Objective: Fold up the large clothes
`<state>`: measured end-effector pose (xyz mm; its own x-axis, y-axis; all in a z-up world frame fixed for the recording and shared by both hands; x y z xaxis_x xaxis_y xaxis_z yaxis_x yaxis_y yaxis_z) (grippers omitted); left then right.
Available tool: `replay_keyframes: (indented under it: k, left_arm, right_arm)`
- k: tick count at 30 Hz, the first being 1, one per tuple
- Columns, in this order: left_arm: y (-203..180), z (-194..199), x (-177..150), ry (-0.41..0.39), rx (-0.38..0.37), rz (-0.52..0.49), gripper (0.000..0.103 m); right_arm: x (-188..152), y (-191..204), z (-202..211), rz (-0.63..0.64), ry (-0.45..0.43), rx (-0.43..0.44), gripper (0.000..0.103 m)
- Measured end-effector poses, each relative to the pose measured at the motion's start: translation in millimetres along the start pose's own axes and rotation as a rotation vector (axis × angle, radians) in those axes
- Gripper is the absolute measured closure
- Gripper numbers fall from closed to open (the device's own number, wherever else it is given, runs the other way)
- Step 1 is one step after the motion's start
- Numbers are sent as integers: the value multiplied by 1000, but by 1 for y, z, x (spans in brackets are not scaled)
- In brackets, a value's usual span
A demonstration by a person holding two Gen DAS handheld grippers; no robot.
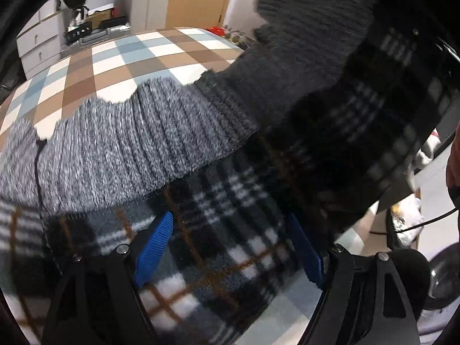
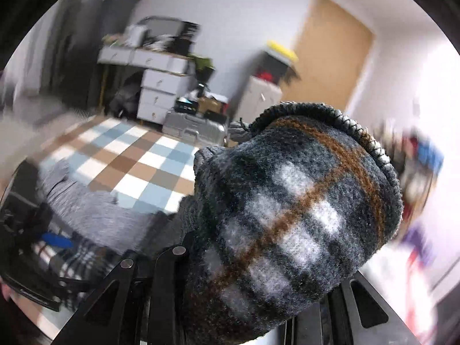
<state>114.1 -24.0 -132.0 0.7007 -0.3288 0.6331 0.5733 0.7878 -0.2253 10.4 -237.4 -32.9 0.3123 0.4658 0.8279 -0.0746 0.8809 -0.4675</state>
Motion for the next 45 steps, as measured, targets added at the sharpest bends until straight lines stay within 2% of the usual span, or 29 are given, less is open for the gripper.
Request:
replay_keyframes:
  k: [3,4,7,10,13,16,18,20,22,25,28,30,32,33,35,37,40,42,44,45]
  left_arm:
    - [25,48,-6,-59,-111,158,26]
    - [33,68,-13,-88,-138,181,26]
    - [63,118,-36,-150,-119,205,26]
    - [95,145,-54,-173,-157,288,26]
    - [116,157,-65,-187,-139,355,26]
    - [125,163,-61,-210,-134,383,26]
    - [118,162,-64,-227,-157,387,26]
    - [109,162,-60,-230,-175,363,26]
    - [100,160,-55,-227,-178,318,26]
    - [101,158,-45,-240,-186,298,26]
    - [112,160,-28,-260,-236,337,26]
    - [114,166,-16,-276,-312,364,24]
    - [108,161,-3,-252,-346,356,24]
    - [103,153,8,-214,-358,348,24]
    - [96,137,17,-141,-340,341,24]
    - [93,114,26,-77,-269,352,24]
    - [96,89,32,-7,-284,424,24]
    - [95,81,34,12,-296,462,24]
    - [93,80,35,8,-270,472,24]
    - [92,81,36,-1,-265,477,29]
  right_arm:
    - [20,39,1,98,-8,16,75]
    - [26,51,2,112,-10,25,75]
    - [34,87,7,170,-32,20,75]
    - [31,137,16,278,-60,24,75]
    - [12,201,18,475,-64,24,75]
    - [-27,260,17,693,-52,79,73]
    - [-48,280,17,767,-43,113,72]
    - [-56,284,19,788,-59,105,70]
    - [-53,279,19,746,-55,126,68]
    - [-42,263,15,620,-32,227,63]
    - [-35,250,13,534,-29,312,58]
    - [-32,243,14,488,-42,361,52]
    - [-28,232,14,409,-55,421,48]
    - [-26,227,13,375,-60,441,46]
    - [-21,221,13,314,-70,484,41]
    - [-19,218,12,259,-86,531,34]
    - [-17,210,10,177,-99,614,22]
    - [-17,205,9,149,-102,637,19]
    - [-17,199,16,86,-93,679,18]
    - [-15,194,14,39,-83,708,18]
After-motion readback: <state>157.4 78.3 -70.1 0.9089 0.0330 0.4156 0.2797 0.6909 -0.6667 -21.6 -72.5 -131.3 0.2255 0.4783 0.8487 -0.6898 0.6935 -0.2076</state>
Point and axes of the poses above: each gripper's, at about its wrist camera, not at the fingertips, and z roughly against the way its jaws point, y to its left, x to its top, the point moved 3 cm from there along -z, roughly the way its jaws point, and after that the axes turned 8 degrees about -y, right-handed, at the moved point
